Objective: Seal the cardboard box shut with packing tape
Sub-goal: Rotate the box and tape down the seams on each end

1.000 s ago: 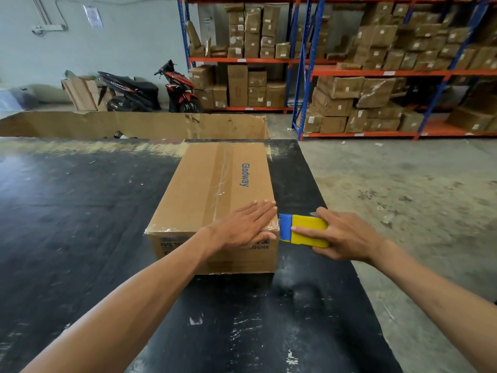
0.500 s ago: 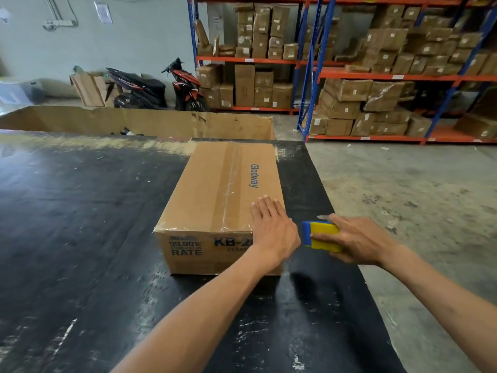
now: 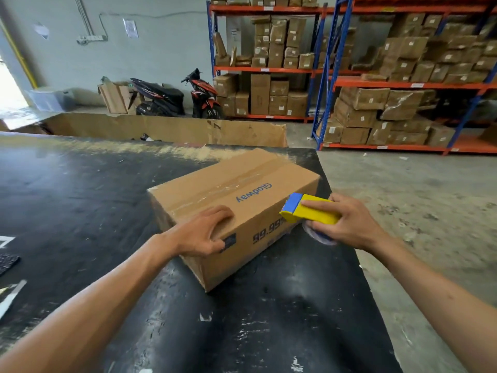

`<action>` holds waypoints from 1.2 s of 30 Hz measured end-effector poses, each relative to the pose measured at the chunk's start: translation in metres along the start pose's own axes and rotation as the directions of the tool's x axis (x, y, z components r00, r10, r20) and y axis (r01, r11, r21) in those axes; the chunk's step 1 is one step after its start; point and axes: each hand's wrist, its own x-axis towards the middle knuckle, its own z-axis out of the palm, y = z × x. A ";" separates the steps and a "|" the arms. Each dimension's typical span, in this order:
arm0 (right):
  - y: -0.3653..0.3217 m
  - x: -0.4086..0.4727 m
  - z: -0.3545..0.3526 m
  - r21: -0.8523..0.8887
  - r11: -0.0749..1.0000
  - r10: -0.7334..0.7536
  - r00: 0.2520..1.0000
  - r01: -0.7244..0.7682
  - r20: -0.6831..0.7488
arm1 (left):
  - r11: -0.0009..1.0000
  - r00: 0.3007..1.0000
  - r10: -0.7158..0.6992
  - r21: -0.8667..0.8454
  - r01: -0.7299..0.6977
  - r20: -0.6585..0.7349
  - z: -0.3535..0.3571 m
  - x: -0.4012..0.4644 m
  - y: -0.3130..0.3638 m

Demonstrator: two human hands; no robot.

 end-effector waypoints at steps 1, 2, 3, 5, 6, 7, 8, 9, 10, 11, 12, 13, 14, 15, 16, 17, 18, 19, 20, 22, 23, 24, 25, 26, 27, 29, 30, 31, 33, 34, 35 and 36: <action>-0.005 0.001 0.003 0.044 0.999 0.001 1.000 -0.002 0.018 | 0.999 0.998 -0.048 0.018 0.048 -0.037 -0.002 0.003 0.001; -0.009 0.002 0.006 0.087 0.996 0.004 0.999 -0.008 0.041 | 0.993 0.992 -0.100 0.052 0.104 -0.078 -0.003 0.011 0.008; -0.014 0.003 0.010 0.119 0.993 0.002 0.998 -0.010 0.064 | 0.984 0.983 -0.147 0.087 0.158 -0.112 0.001 0.021 0.015; -0.023 0.002 0.017 0.150 0.989 -0.019 0.995 0.004 0.100 | 0.961 0.965 -0.235 0.122 0.248 -0.115 0.014 0.041 0.030; -0.027 0.001 0.020 0.163 0.987 -0.029 0.993 0.010 0.116 | 0.949 0.958 -0.273 0.136 0.283 -0.085 0.022 0.050 0.035; -0.030 -0.001 0.023 0.178 0.984 -0.032 0.991 0.008 0.132 | 0.938 0.952 -0.300 0.164 0.305 -0.055 0.028 0.057 0.037; -0.031 -0.004 0.026 0.194 0.981 -0.030 0.988 0.000 0.151 | 0.928 0.950 -0.311 0.204 0.312 -0.036 0.032 0.062 0.038; -0.032 -0.008 0.028 0.209 0.978 -0.019 0.985 -0.018 0.174 | 0.921 0.951 -0.307 0.243 0.305 -0.031 0.033 0.064 0.038; -0.032 -0.011 0.031 0.222 0.974 -0.003 0.980 -0.042 0.199 | 0.918 0.956 -0.292 0.271 0.289 -0.031 0.034 0.065 0.037; -0.032 -0.015 0.033 0.239 0.968 0.018 0.975 -0.073 0.224 | 0.918 0.962 -0.271 0.294 0.267 -0.028 0.034 0.063 0.036; -0.032 -0.020 0.036 0.264 0.958 0.049 0.967 -0.117 0.252 | 0.918 0.970 -0.243 0.316 0.238 -0.023 0.034 0.061 0.034; -0.033 -0.024 0.039 0.294 0.941 0.083 0.955 -0.170 0.286 | 0.919 0.977 -0.211 0.337 0.205 -0.018 0.033 0.058 0.030; -0.034 -0.028 0.043 0.321 0.920 0.115 0.940 -0.223 0.322 | 0.920 0.984 -0.179 0.353 0.171 -0.011 0.033 0.054 0.024; -0.036 -0.031 0.046 0.342 0.898 0.145 0.922 -0.275 0.360 | 0.924 0.990 -0.142 0.357 0.133 -0.001 0.031 0.050 0.017; -0.040 -0.035 0.051 0.364 0.873 0.170 0.901 -0.325 0.399 | 0.933 0.995 -0.102 0.349 0.092 0.012 0.029 0.045 0.009; -0.044 -0.038 0.055 0.389 0.842 0.188 0.879 -0.374 0.438 | 0.941 0.998 -0.059 0.335 0.046 0.028 0.025 0.038 0.001; -0.049 -0.041 0.060 0.417 0.808 0.196 0.858 -0.416 0.474 | 0.949 0.999 -0.019 0.314 0.002 0.051 0.022 0.030 -0.008; -0.054 -0.044 0.064 0.440 0.774 0.202 0.837 -0.454 0.508 | 0.960 0.997 0.008 0.278 -0.029 0.075 0.018 0.021 -0.018; -0.059 -0.047 0.069 0.456 0.746 0.201 0.817 -0.485 0.540 | 0.973 0.995 0.025 0.226 -0.047 0.099 0.015 0.013 -0.029; -0.068 -0.050 0.078 0.457 0.714 0.200 0.780 -0.530 0.593 | 0.988 0.991 0.051 0.135 -0.068 0.127 0.005 0.000 -0.046; -0.073 -0.051 0.082 0.454 0.704 0.195 0.764 -0.546 0.615 | 0.988 0.990 0.054 0.139 -0.073 0.133 0.001 -0.002 -0.050; -0.076 -0.052 0.089 0.456 0.695 0.185 0.751 -0.556 0.634 | 0.983 0.991 0.046 0.172 -0.068 0.129 -0.001 0.001 -0.050; -0.081 -0.053 0.095 0.459 0.682 0.176 0.737 -0.569 0.652 | 0.978 0.993 0.019 0.206 -0.043 0.117 0.000 0.005 -0.045; -0.086 -0.054 0.101 0.457 0.669 0.177 0.723 -0.586 0.668 | 0.977 0.995 -0.021 0.215 0.000 0.098 0.004 0.010 -0.036; -0.093 -0.055 0.106 0.455 0.653 0.186 0.711 -0.605 0.678 | 0.978 0.995 -0.058 0.206 0.039 0.086 0.010 0.014 -0.026; -0.104 -0.058 0.117 0.460 0.625 0.212 0.705 -0.630 0.677 | 0.967 0.996 -0.062 0.250 0.044 0.061 0.023 0.018 -0.013; -0.108 -0.059 0.122 0.447 0.622 0.230 0.696 -0.643 0.681 | 0.957 0.998 -0.034 0.289 0.017 0.054 0.026 0.019 -0.014; -0.111 -0.061 0.127 0.424 0.621 0.250 0.679 -0.659 0.690 | 0.953 0.998 0.007 0.303 -0.023 0.056 0.025 0.019 -0.017; -0.116 -0.062 0.137 0.378 0.632 0.282 0.655 -0.677 0.701 | 0.958 0.993 0.085 0.268 -0.102 0.076 0.017 0.020 -0.025; -0.118 -0.063 0.143 0.365 0.647 0.289 0.658 -0.669 0.695 | 0.960 0.990 0.112 0.250 -0.129 0.080 0.014 0.020 -0.029; -0.120 -0.064 0.149 0.355 0.671 0.297 0.674 -0.651 0.676 | 0.959 0.987 0.138 0.240 -0.154 0.083 0.013 0.020 -0.033; -0.122 -0.064 0.153 0.339 0.698 0.310 0.693 -0.631 0.651 | 0.958 0.982 0.167 0.222 -0.182 0.084 0.012 0.022 -0.038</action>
